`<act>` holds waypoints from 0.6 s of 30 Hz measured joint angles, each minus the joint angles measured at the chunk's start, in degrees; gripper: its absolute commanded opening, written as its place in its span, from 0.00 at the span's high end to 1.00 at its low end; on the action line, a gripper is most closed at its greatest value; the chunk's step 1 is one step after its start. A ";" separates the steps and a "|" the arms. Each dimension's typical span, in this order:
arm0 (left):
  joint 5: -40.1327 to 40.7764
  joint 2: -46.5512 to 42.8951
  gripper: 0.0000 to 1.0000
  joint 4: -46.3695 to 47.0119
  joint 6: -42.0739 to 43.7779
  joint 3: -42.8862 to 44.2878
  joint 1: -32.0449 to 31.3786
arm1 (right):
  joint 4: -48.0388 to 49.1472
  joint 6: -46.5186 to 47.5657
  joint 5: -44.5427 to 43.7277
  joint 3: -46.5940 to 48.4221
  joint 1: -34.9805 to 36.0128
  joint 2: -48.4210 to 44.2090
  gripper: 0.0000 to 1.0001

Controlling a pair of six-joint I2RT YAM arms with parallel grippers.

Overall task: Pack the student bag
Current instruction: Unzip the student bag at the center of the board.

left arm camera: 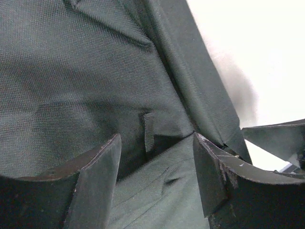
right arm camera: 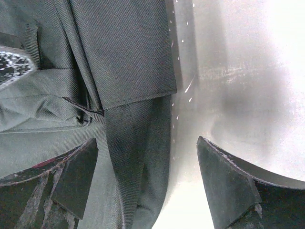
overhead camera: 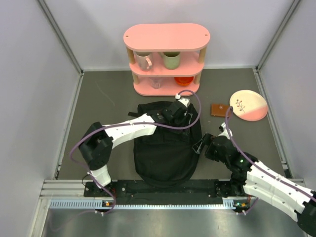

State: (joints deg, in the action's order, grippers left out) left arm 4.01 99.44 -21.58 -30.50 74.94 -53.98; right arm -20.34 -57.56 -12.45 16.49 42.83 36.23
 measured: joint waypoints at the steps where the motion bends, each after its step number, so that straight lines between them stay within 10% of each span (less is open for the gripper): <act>1: 0.09 0.55 0.35 -0.35 -0.02 0.28 0.00 | 0.17 0.02 0.09 0.02 0.00 0.31 0.16; 18: 1.95 5.49 0.81 -3.28 -0.68 3.72 0.00 | 1.07 0.07 0.55 0.11 0.00 3.30 0.16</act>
State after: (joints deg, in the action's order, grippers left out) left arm 5.96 104.92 -24.86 -31.18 78.65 -53.98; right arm -19.27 -57.49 -11.90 16.60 42.83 39.53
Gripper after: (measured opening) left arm 0.285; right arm 0.836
